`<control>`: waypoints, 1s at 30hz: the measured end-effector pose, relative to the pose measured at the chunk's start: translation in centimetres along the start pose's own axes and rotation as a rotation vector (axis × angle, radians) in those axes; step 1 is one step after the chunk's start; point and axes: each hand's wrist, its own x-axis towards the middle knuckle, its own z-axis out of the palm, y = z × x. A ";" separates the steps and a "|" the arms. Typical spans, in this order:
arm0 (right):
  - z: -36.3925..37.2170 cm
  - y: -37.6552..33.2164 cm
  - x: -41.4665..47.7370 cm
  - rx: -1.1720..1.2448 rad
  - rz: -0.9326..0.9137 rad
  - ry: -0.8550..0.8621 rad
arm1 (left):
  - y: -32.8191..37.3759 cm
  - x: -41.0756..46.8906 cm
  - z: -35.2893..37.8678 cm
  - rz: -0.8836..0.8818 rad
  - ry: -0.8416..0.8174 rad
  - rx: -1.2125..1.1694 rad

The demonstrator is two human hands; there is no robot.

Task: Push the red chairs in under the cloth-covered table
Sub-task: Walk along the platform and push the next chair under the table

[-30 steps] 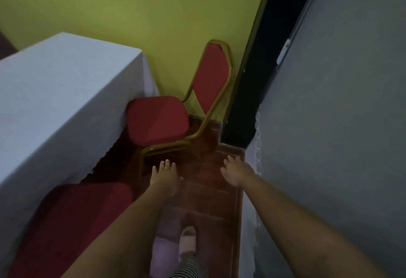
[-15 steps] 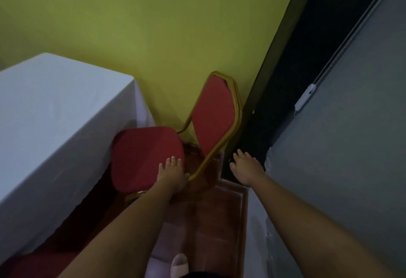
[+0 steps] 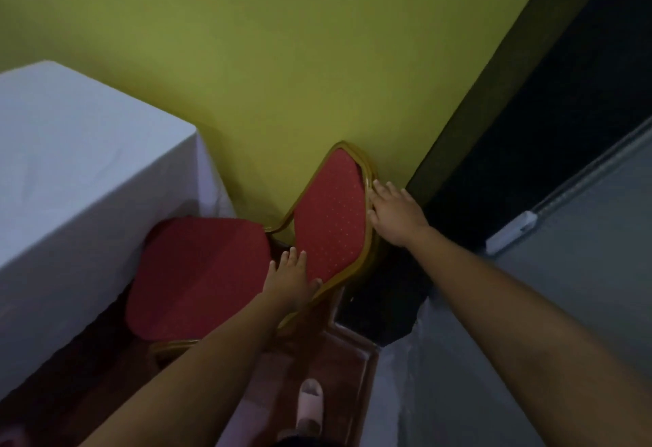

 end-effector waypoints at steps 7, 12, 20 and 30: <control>-3.0 3.7 8.4 -0.170 -0.112 0.109 | 5.2 4.5 -0.7 -0.016 0.033 -0.076; -3.0 4.6 12.3 -0.141 -0.185 0.086 | 9.9 6.8 -0.4 0.011 0.070 -0.150; -1.0 5.3 13.8 0.059 -0.212 0.045 | 12.5 9.7 -0.7 -0.085 0.137 -0.227; 1.4 4.8 11.4 0.403 -0.167 0.183 | 13.3 6.4 -0.1 -0.084 0.099 -0.355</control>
